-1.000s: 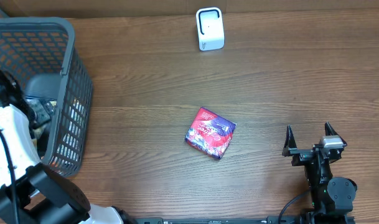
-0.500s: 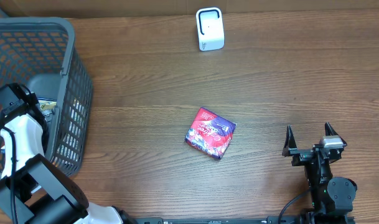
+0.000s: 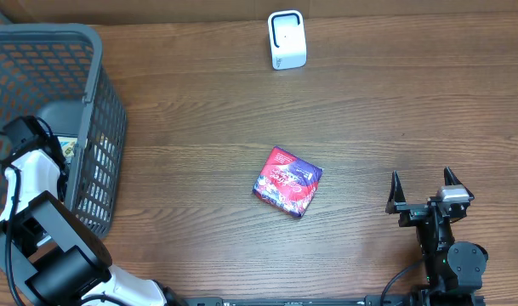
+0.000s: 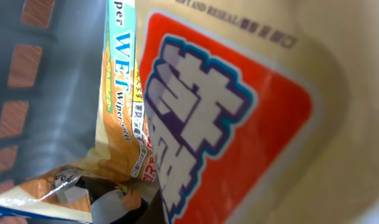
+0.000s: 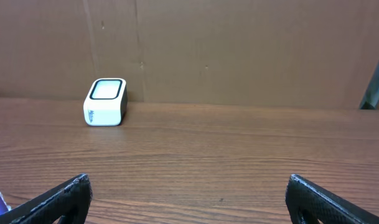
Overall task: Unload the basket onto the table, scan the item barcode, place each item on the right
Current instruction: 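Lift the yellow snack bag past the scanner and drop it on table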
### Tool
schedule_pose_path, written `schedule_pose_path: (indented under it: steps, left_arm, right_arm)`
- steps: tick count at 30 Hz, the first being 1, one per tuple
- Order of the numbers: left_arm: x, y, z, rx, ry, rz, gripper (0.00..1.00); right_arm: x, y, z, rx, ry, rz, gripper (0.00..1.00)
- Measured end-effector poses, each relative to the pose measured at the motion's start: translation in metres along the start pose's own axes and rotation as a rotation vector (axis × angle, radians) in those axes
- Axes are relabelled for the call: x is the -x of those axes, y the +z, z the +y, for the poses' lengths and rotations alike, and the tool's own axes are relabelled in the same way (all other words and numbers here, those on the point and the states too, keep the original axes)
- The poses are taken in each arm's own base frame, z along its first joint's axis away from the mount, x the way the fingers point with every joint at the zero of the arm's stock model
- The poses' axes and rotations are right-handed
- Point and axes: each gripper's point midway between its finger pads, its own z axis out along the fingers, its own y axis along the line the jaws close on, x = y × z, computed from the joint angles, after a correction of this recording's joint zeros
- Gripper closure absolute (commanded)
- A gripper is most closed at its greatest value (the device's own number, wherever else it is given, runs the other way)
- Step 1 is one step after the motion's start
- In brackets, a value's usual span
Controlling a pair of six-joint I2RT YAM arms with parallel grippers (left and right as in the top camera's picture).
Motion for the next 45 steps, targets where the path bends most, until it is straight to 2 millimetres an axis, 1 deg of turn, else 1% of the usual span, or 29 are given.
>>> schedule_pose_path:
  steps: [2,4,6,8,9,10,11,12,13,14,15,18,19,21,22,23,24,25,28,31,32,34,36,37,38,39,41,44,45]
  left_arm:
    - [-0.001,-0.008,0.002,-0.005,-0.051,0.028,0.96]
    - [0.006,-0.021,0.006,-0.012,-0.116,0.030,0.96]
    - [0.027,-0.047,0.012,-0.042,-0.191,-0.029,0.96]
    - [0.041,-0.073,0.014,-0.088,-0.232,-0.082,0.96]
    - [0.052,-0.092,0.014,-0.123,-0.253,-0.130,0.96]
    - [0.066,-0.118,0.017,-0.163,-0.275,-0.201,0.96]
    - [0.073,-0.133,0.017,-0.189,-0.286,-0.245,0.96]
    - [0.084,-0.161,0.018,-0.235,-0.299,-0.322,0.96]
    - [0.096,-0.205,0.020,-0.305,-0.303,-0.438,0.96]
    - [0.098,-0.223,0.020,-0.333,-0.301,-0.484,0.96]
    - [0.100,-0.255,0.016,-0.405,-0.290,-0.558,0.96]
    - [0.089,-0.326,0.003,-0.574,-0.239,-0.712,0.96]
    - [0.082,-0.347,-0.003,-0.627,-0.215,-0.750,0.96]
    - [0.058,-0.393,-0.025,-0.770,-0.140,-0.815,0.96]
    - [0.051,-0.401,-0.033,-0.810,-0.123,-0.813,0.96]
    - [0.036,-0.413,-0.050,-0.885,-0.084,-0.790,0.96]
    - [0.028,-0.418,-0.059,-0.923,-0.062,-0.773,0.96]
    - [0.015,-0.425,-0.075,-0.979,-0.020,-0.740,0.96]
    - [-0.015,-0.438,-0.117,-1.106,0.094,-0.638,0.96]
    - [-0.040,-0.442,-0.155,-1.177,0.210,-0.541,0.96]
    - [-0.048,-0.439,-0.168,-1.184,0.247,-0.503,0.96]
    - [-0.066,-0.423,-0.192,-1.168,0.302,-0.403,0.96]
    - [-0.085,-0.392,-0.218,-1.104,0.341,-0.272,0.96]
    - [-0.096,-0.368,-0.234,-1.046,0.362,-0.189,0.96]
    - [-0.102,-0.354,-0.241,-1.009,0.368,-0.146,0.96]
    - [-0.111,-0.330,-0.252,-0.944,0.378,-0.086,0.96]
    - [-0.122,-0.294,-0.264,-0.826,0.382,-0.015,0.96]
    - [-0.126,-0.254,-0.270,-0.672,0.366,0.031,0.94]
    - [-0.123,-0.248,-0.271,-0.651,0.358,0.028,0.82]
  right_arm:
    - [0.000,0.000,0.000,0.000,0.000,0.000,0.00]
    - [0.000,0.000,0.000,0.000,0.000,0.000,0.00]
    - [0.000,0.000,0.000,0.000,0.000,0.000,0.00]
    - [0.000,0.000,0.000,0.000,0.000,-0.001,0.00]
    - [0.000,0.000,0.000,0.000,0.000,0.000,0.00]
    - [0.000,0.000,0.000,-0.001,0.000,0.000,0.00]
    - [0.000,0.000,0.000,0.000,0.000,0.000,0.00]
    - [0.000,0.000,0.000,0.000,0.000,0.000,0.00]
    - [0.000,0.000,0.000,0.000,0.000,0.000,0.00]
    - [0.000,0.000,0.000,0.000,0.000,0.000,0.00]
    - [0.000,0.000,0.000,-0.001,0.000,0.000,0.00]
    - [0.000,0.000,0.000,0.000,0.000,0.000,0.00]
    - [0.000,0.000,0.000,0.000,0.000,0.000,0.00]
    - [0.000,0.000,0.000,0.000,0.000,0.000,0.00]
    - [0.000,0.000,0.000,0.000,0.000,0.000,0.00]
    - [0.000,0.000,0.000,0.000,0.000,0.000,0.00]
    - [0.000,0.000,0.000,0.000,0.000,0.000,0.00]
    - [0.000,0.000,0.000,0.000,0.000,0.001,0.00]
    - [0.000,0.000,0.000,0.000,0.000,0.000,0.00]
    - [0.000,0.000,0.000,0.000,0.000,0.000,0.00]
    - [0.000,0.000,0.000,0.000,0.000,0.000,0.00]
    - [0.000,0.000,0.000,0.000,0.000,0.000,0.00]
    - [0.000,0.000,0.000,0.000,0.000,0.000,0.00]
    - [0.000,0.000,0.000,0.000,0.000,-0.001,0.00]
    - [0.000,0.000,0.000,0.000,0.000,0.000,0.00]
    - [0.000,0.000,0.000,0.000,0.000,0.000,0.00]
    - [0.000,0.000,0.000,0.000,0.000,0.000,0.00]
    - [0.000,0.000,0.000,0.000,0.000,0.000,0.00]
    - [0.000,0.000,0.000,0.000,0.000,0.000,0.00]
